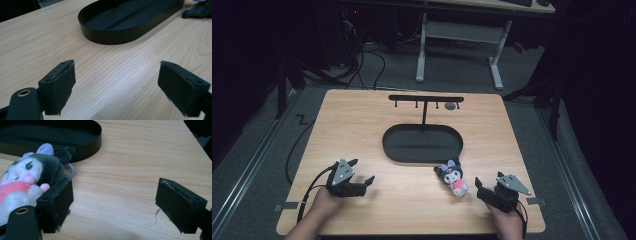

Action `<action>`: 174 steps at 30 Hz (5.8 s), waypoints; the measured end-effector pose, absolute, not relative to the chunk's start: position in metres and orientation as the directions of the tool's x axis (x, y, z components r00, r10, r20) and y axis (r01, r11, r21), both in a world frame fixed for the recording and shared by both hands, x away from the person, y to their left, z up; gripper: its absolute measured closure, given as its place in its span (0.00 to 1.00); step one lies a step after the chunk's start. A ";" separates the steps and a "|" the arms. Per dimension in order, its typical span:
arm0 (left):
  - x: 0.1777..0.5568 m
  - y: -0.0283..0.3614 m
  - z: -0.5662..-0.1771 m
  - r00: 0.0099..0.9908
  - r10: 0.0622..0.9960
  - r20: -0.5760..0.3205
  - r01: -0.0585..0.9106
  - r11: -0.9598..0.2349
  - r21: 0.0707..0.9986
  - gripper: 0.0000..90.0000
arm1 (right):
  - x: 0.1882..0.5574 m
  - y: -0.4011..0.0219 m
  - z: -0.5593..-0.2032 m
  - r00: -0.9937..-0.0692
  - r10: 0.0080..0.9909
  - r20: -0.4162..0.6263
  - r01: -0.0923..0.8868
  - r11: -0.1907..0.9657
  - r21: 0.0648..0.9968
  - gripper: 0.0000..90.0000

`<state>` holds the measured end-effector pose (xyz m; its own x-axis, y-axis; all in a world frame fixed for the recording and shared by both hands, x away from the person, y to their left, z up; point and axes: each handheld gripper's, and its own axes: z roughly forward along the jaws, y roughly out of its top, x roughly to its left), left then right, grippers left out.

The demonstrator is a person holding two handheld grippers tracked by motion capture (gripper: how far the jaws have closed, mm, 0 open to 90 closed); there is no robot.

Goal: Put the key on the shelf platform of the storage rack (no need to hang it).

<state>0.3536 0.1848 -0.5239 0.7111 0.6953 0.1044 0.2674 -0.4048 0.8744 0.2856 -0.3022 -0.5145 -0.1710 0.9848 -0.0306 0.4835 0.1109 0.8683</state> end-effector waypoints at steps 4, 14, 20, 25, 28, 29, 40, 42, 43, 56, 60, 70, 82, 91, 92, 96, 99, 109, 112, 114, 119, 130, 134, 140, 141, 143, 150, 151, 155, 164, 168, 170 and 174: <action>0.353 0.188 -0.524 0.704 0.704 0.098 0.271 -0.393 0.878 0.17 | 0.290 -0.301 -0.514 -0.181 0.983 -0.032 0.488 0.118 0.865 0.16; 0.342 0.195 -0.523 0.707 0.698 0.114 0.223 -0.374 0.900 0.17 | 0.300 -0.302 -0.513 -0.177 0.984 -0.017 0.477 0.101 0.873 0.16; 0.342 0.196 -0.523 0.703 0.703 0.111 0.228 -0.370 0.901 0.17 | 0.296 -0.302 -0.511 -0.177 0.984 -0.023 0.471 0.105 0.876 0.16; 0.341 0.196 -0.523 0.707 0.699 0.106 0.224 -0.363 0.904 0.17 | 0.297 -0.302 -0.506 -0.169 0.985 -0.018 0.477 0.097 0.874 0.16; 0.342 0.196 -0.523 0.710 0.696 0.109 0.223 -0.369 0.902 0.17 | 0.295 -0.301 -0.504 -0.185 0.983 0.000 0.449 0.085 0.889 0.17; 0.342 0.195 -0.523 0.710 0.695 0.111 0.222 -0.371 0.902 0.17 | 0.295 -0.301 -0.503 -0.191 0.982 0.005 0.455 0.084 0.886 0.17; 0.342 0.193 -0.523 0.713 0.691 0.118 0.223 -0.383 0.896 0.17 | 0.292 -0.293 -0.495 -0.209 0.977 -0.042 0.545 0.152 0.825 0.17; 0.343 0.193 -0.523 0.712 0.693 0.115 0.224 -0.380 0.898 0.17 | 0.292 -0.293 -0.494 -0.207 0.977 -0.045 0.546 0.154 0.824 0.17; 0.344 0.193 -0.524 0.712 0.693 0.113 0.225 -0.378 0.898 0.17 | 0.292 -0.293 -0.494 -0.207 0.977 -0.047 0.548 0.156 0.822 0.17; 0.344 0.191 -0.524 0.715 0.689 0.118 0.226 -0.388 0.894 0.17 | 0.301 -0.295 -0.490 -0.212 0.977 -0.027 0.645 0.161 0.747 0.20; 0.345 0.190 -0.524 0.717 0.687 0.118 0.226 -0.390 0.893 0.17 | 0.303 -0.298 -0.495 -0.200 0.980 -0.008 0.682 0.144 0.717 0.21; 0.346 0.190 -0.524 0.717 0.688 0.111 0.231 -0.385 0.893 0.17 | 0.308 -0.298 -0.488 -0.225 0.974 -0.016 0.759 0.186 0.623 0.22; 0.346 0.189 -0.524 0.716 0.688 0.116 0.231 -0.391 0.891 0.17 | 0.315 -0.284 -0.492 -0.313 0.947 -0.071 0.820 0.307 0.482 0.20; 0.344 0.189 -0.524 0.716 0.687 0.124 0.224 -0.395 0.891 0.17 | 0.320 -0.281 -0.488 -0.322 0.945 -0.062 0.868 0.321 0.380 0.17; 0.344 0.189 -0.524 0.716 0.687 0.123 0.226 -0.395 0.891 0.17 | 0.321 -0.280 -0.485 -0.323 0.943 -0.077 0.881 0.329 0.340 0.17; 0.345 0.190 -0.524 0.717 0.687 0.118 0.228 -0.390 0.892 0.17 | 0.322 -0.281 -0.481 -0.308 0.948 -0.079 0.902 0.317 0.293 0.15; 0.345 0.190 -0.524 0.718 0.686 0.117 0.227 -0.390 0.892 0.17 | 0.322 -0.281 -0.477 -0.307 0.947 -0.092 0.911 0.321 0.260 0.12; 0.344 0.189 -0.524 0.715 0.689 0.121 0.226 -0.392 0.892 0.17 | 0.322 -0.270 -0.464 -0.360 0.929 -0.084 0.910 0.370 0.187 0.09; 0.344 0.189 -0.524 0.715 0.688 0.122 0.227 -0.394 0.891 0.17 | 0.321 -0.265 -0.459 -0.382 0.920 -0.084 0.898 0.391 0.199 0.09; 0.344 0.189 -0.524 0.715 0.688 0.124 0.226 -0.395 0.890 0.17 | 0.321 -0.261 -0.455 -0.393 0.915 -0.091 0.891 0.404 0.208 0.09; 0.344 0.189 -0.524 0.716 0.687 0.124 0.224 -0.395 0.891 0.17 | 0.320 -0.251 -0.452 -0.410 0.910 -0.064 0.879 0.413 0.236 0.11; 0.345 0.190 -0.524 0.715 0.689 0.120 0.228 -0.391 0.892 0.17 | 0.328 -0.226 -0.446 -0.460 0.886 -0.055 0.850 0.458 0.261 0.10; 0.339 0.191 -0.524 0.718 0.681 0.144 0.199 -0.399 0.895 0.17 | 0.334 -0.215 -0.445 -0.471 0.879 -0.068 0.830 0.468 0.304 0.10; 0.337 0.197 -0.523 0.716 0.688 0.119 0.212 -0.377 0.902 0.17 | 0.334 -0.204 -0.447 -0.478 0.875 -0.078 0.822 0.477 0.311 0.11; 0.337 0.196 -0.523 0.721 0.683 0.117 0.211 -0.378 0.901 0.17 | 0.333 -0.201 -0.450 -0.486 0.869 -0.087 0.815 0.488 0.312 0.12; 0.337 0.195 -0.524 0.716 0.687 0.123 0.209 -0.379 0.902 0.17 | 0.333 -0.200 -0.451 -0.490 0.867 -0.089 0.813 0.491 0.312 0.12; 0.337 0.194 -0.524 0.720 0.682 0.127 0.208 -0.387 0.898 0.17 | 0.334 -0.199 -0.463 -0.499 0.860 -0.104 0.809 0.505 0.301 0.14; 0.337 0.194 -0.524 0.720 0.682 0.128 0.207 -0.387 0.898 0.17 | 0.334 -0.199 -0.464 -0.496 0.862 -0.103 0.810 0.502 0.302 0.15; 0.338 0.193 -0.524 0.721 0.681 0.132 0.204 -0.390 0.898 0.17 | 0.333 -0.200 -0.470 -0.491 0.863 -0.116 0.812 0.502 0.298 0.18; 0.338 0.192 -0.524 0.722 0.680 0.131 0.207 -0.393 0.896 0.17 | 0.328 -0.203 -0.487 -0.474 0.872 -0.119 0.815 0.486 0.314 0.31; 0.338 0.192 -0.524 0.721 0.680 0.131 0.208 -0.394 0.895 0.17 | 0.328 -0.205 -0.488 -0.478 0.870 -0.117 0.807 0.488 0.331 0.40; 0.338 0.192 -0.524 0.722 0.679 0.131 0.208 -0.394 0.895 0.17 | 0.327 -0.207 -0.487 -0.477 0.872 -0.109 0.809 0.484 0.334 0.47; 0.339 0.191 -0.524 0.723 0.679 0.131 0.209 -0.396 0.894 0.17 | 0.327 -0.209 -0.486 -0.460 0.882 -0.098 0.818 0.464 0.340 0.52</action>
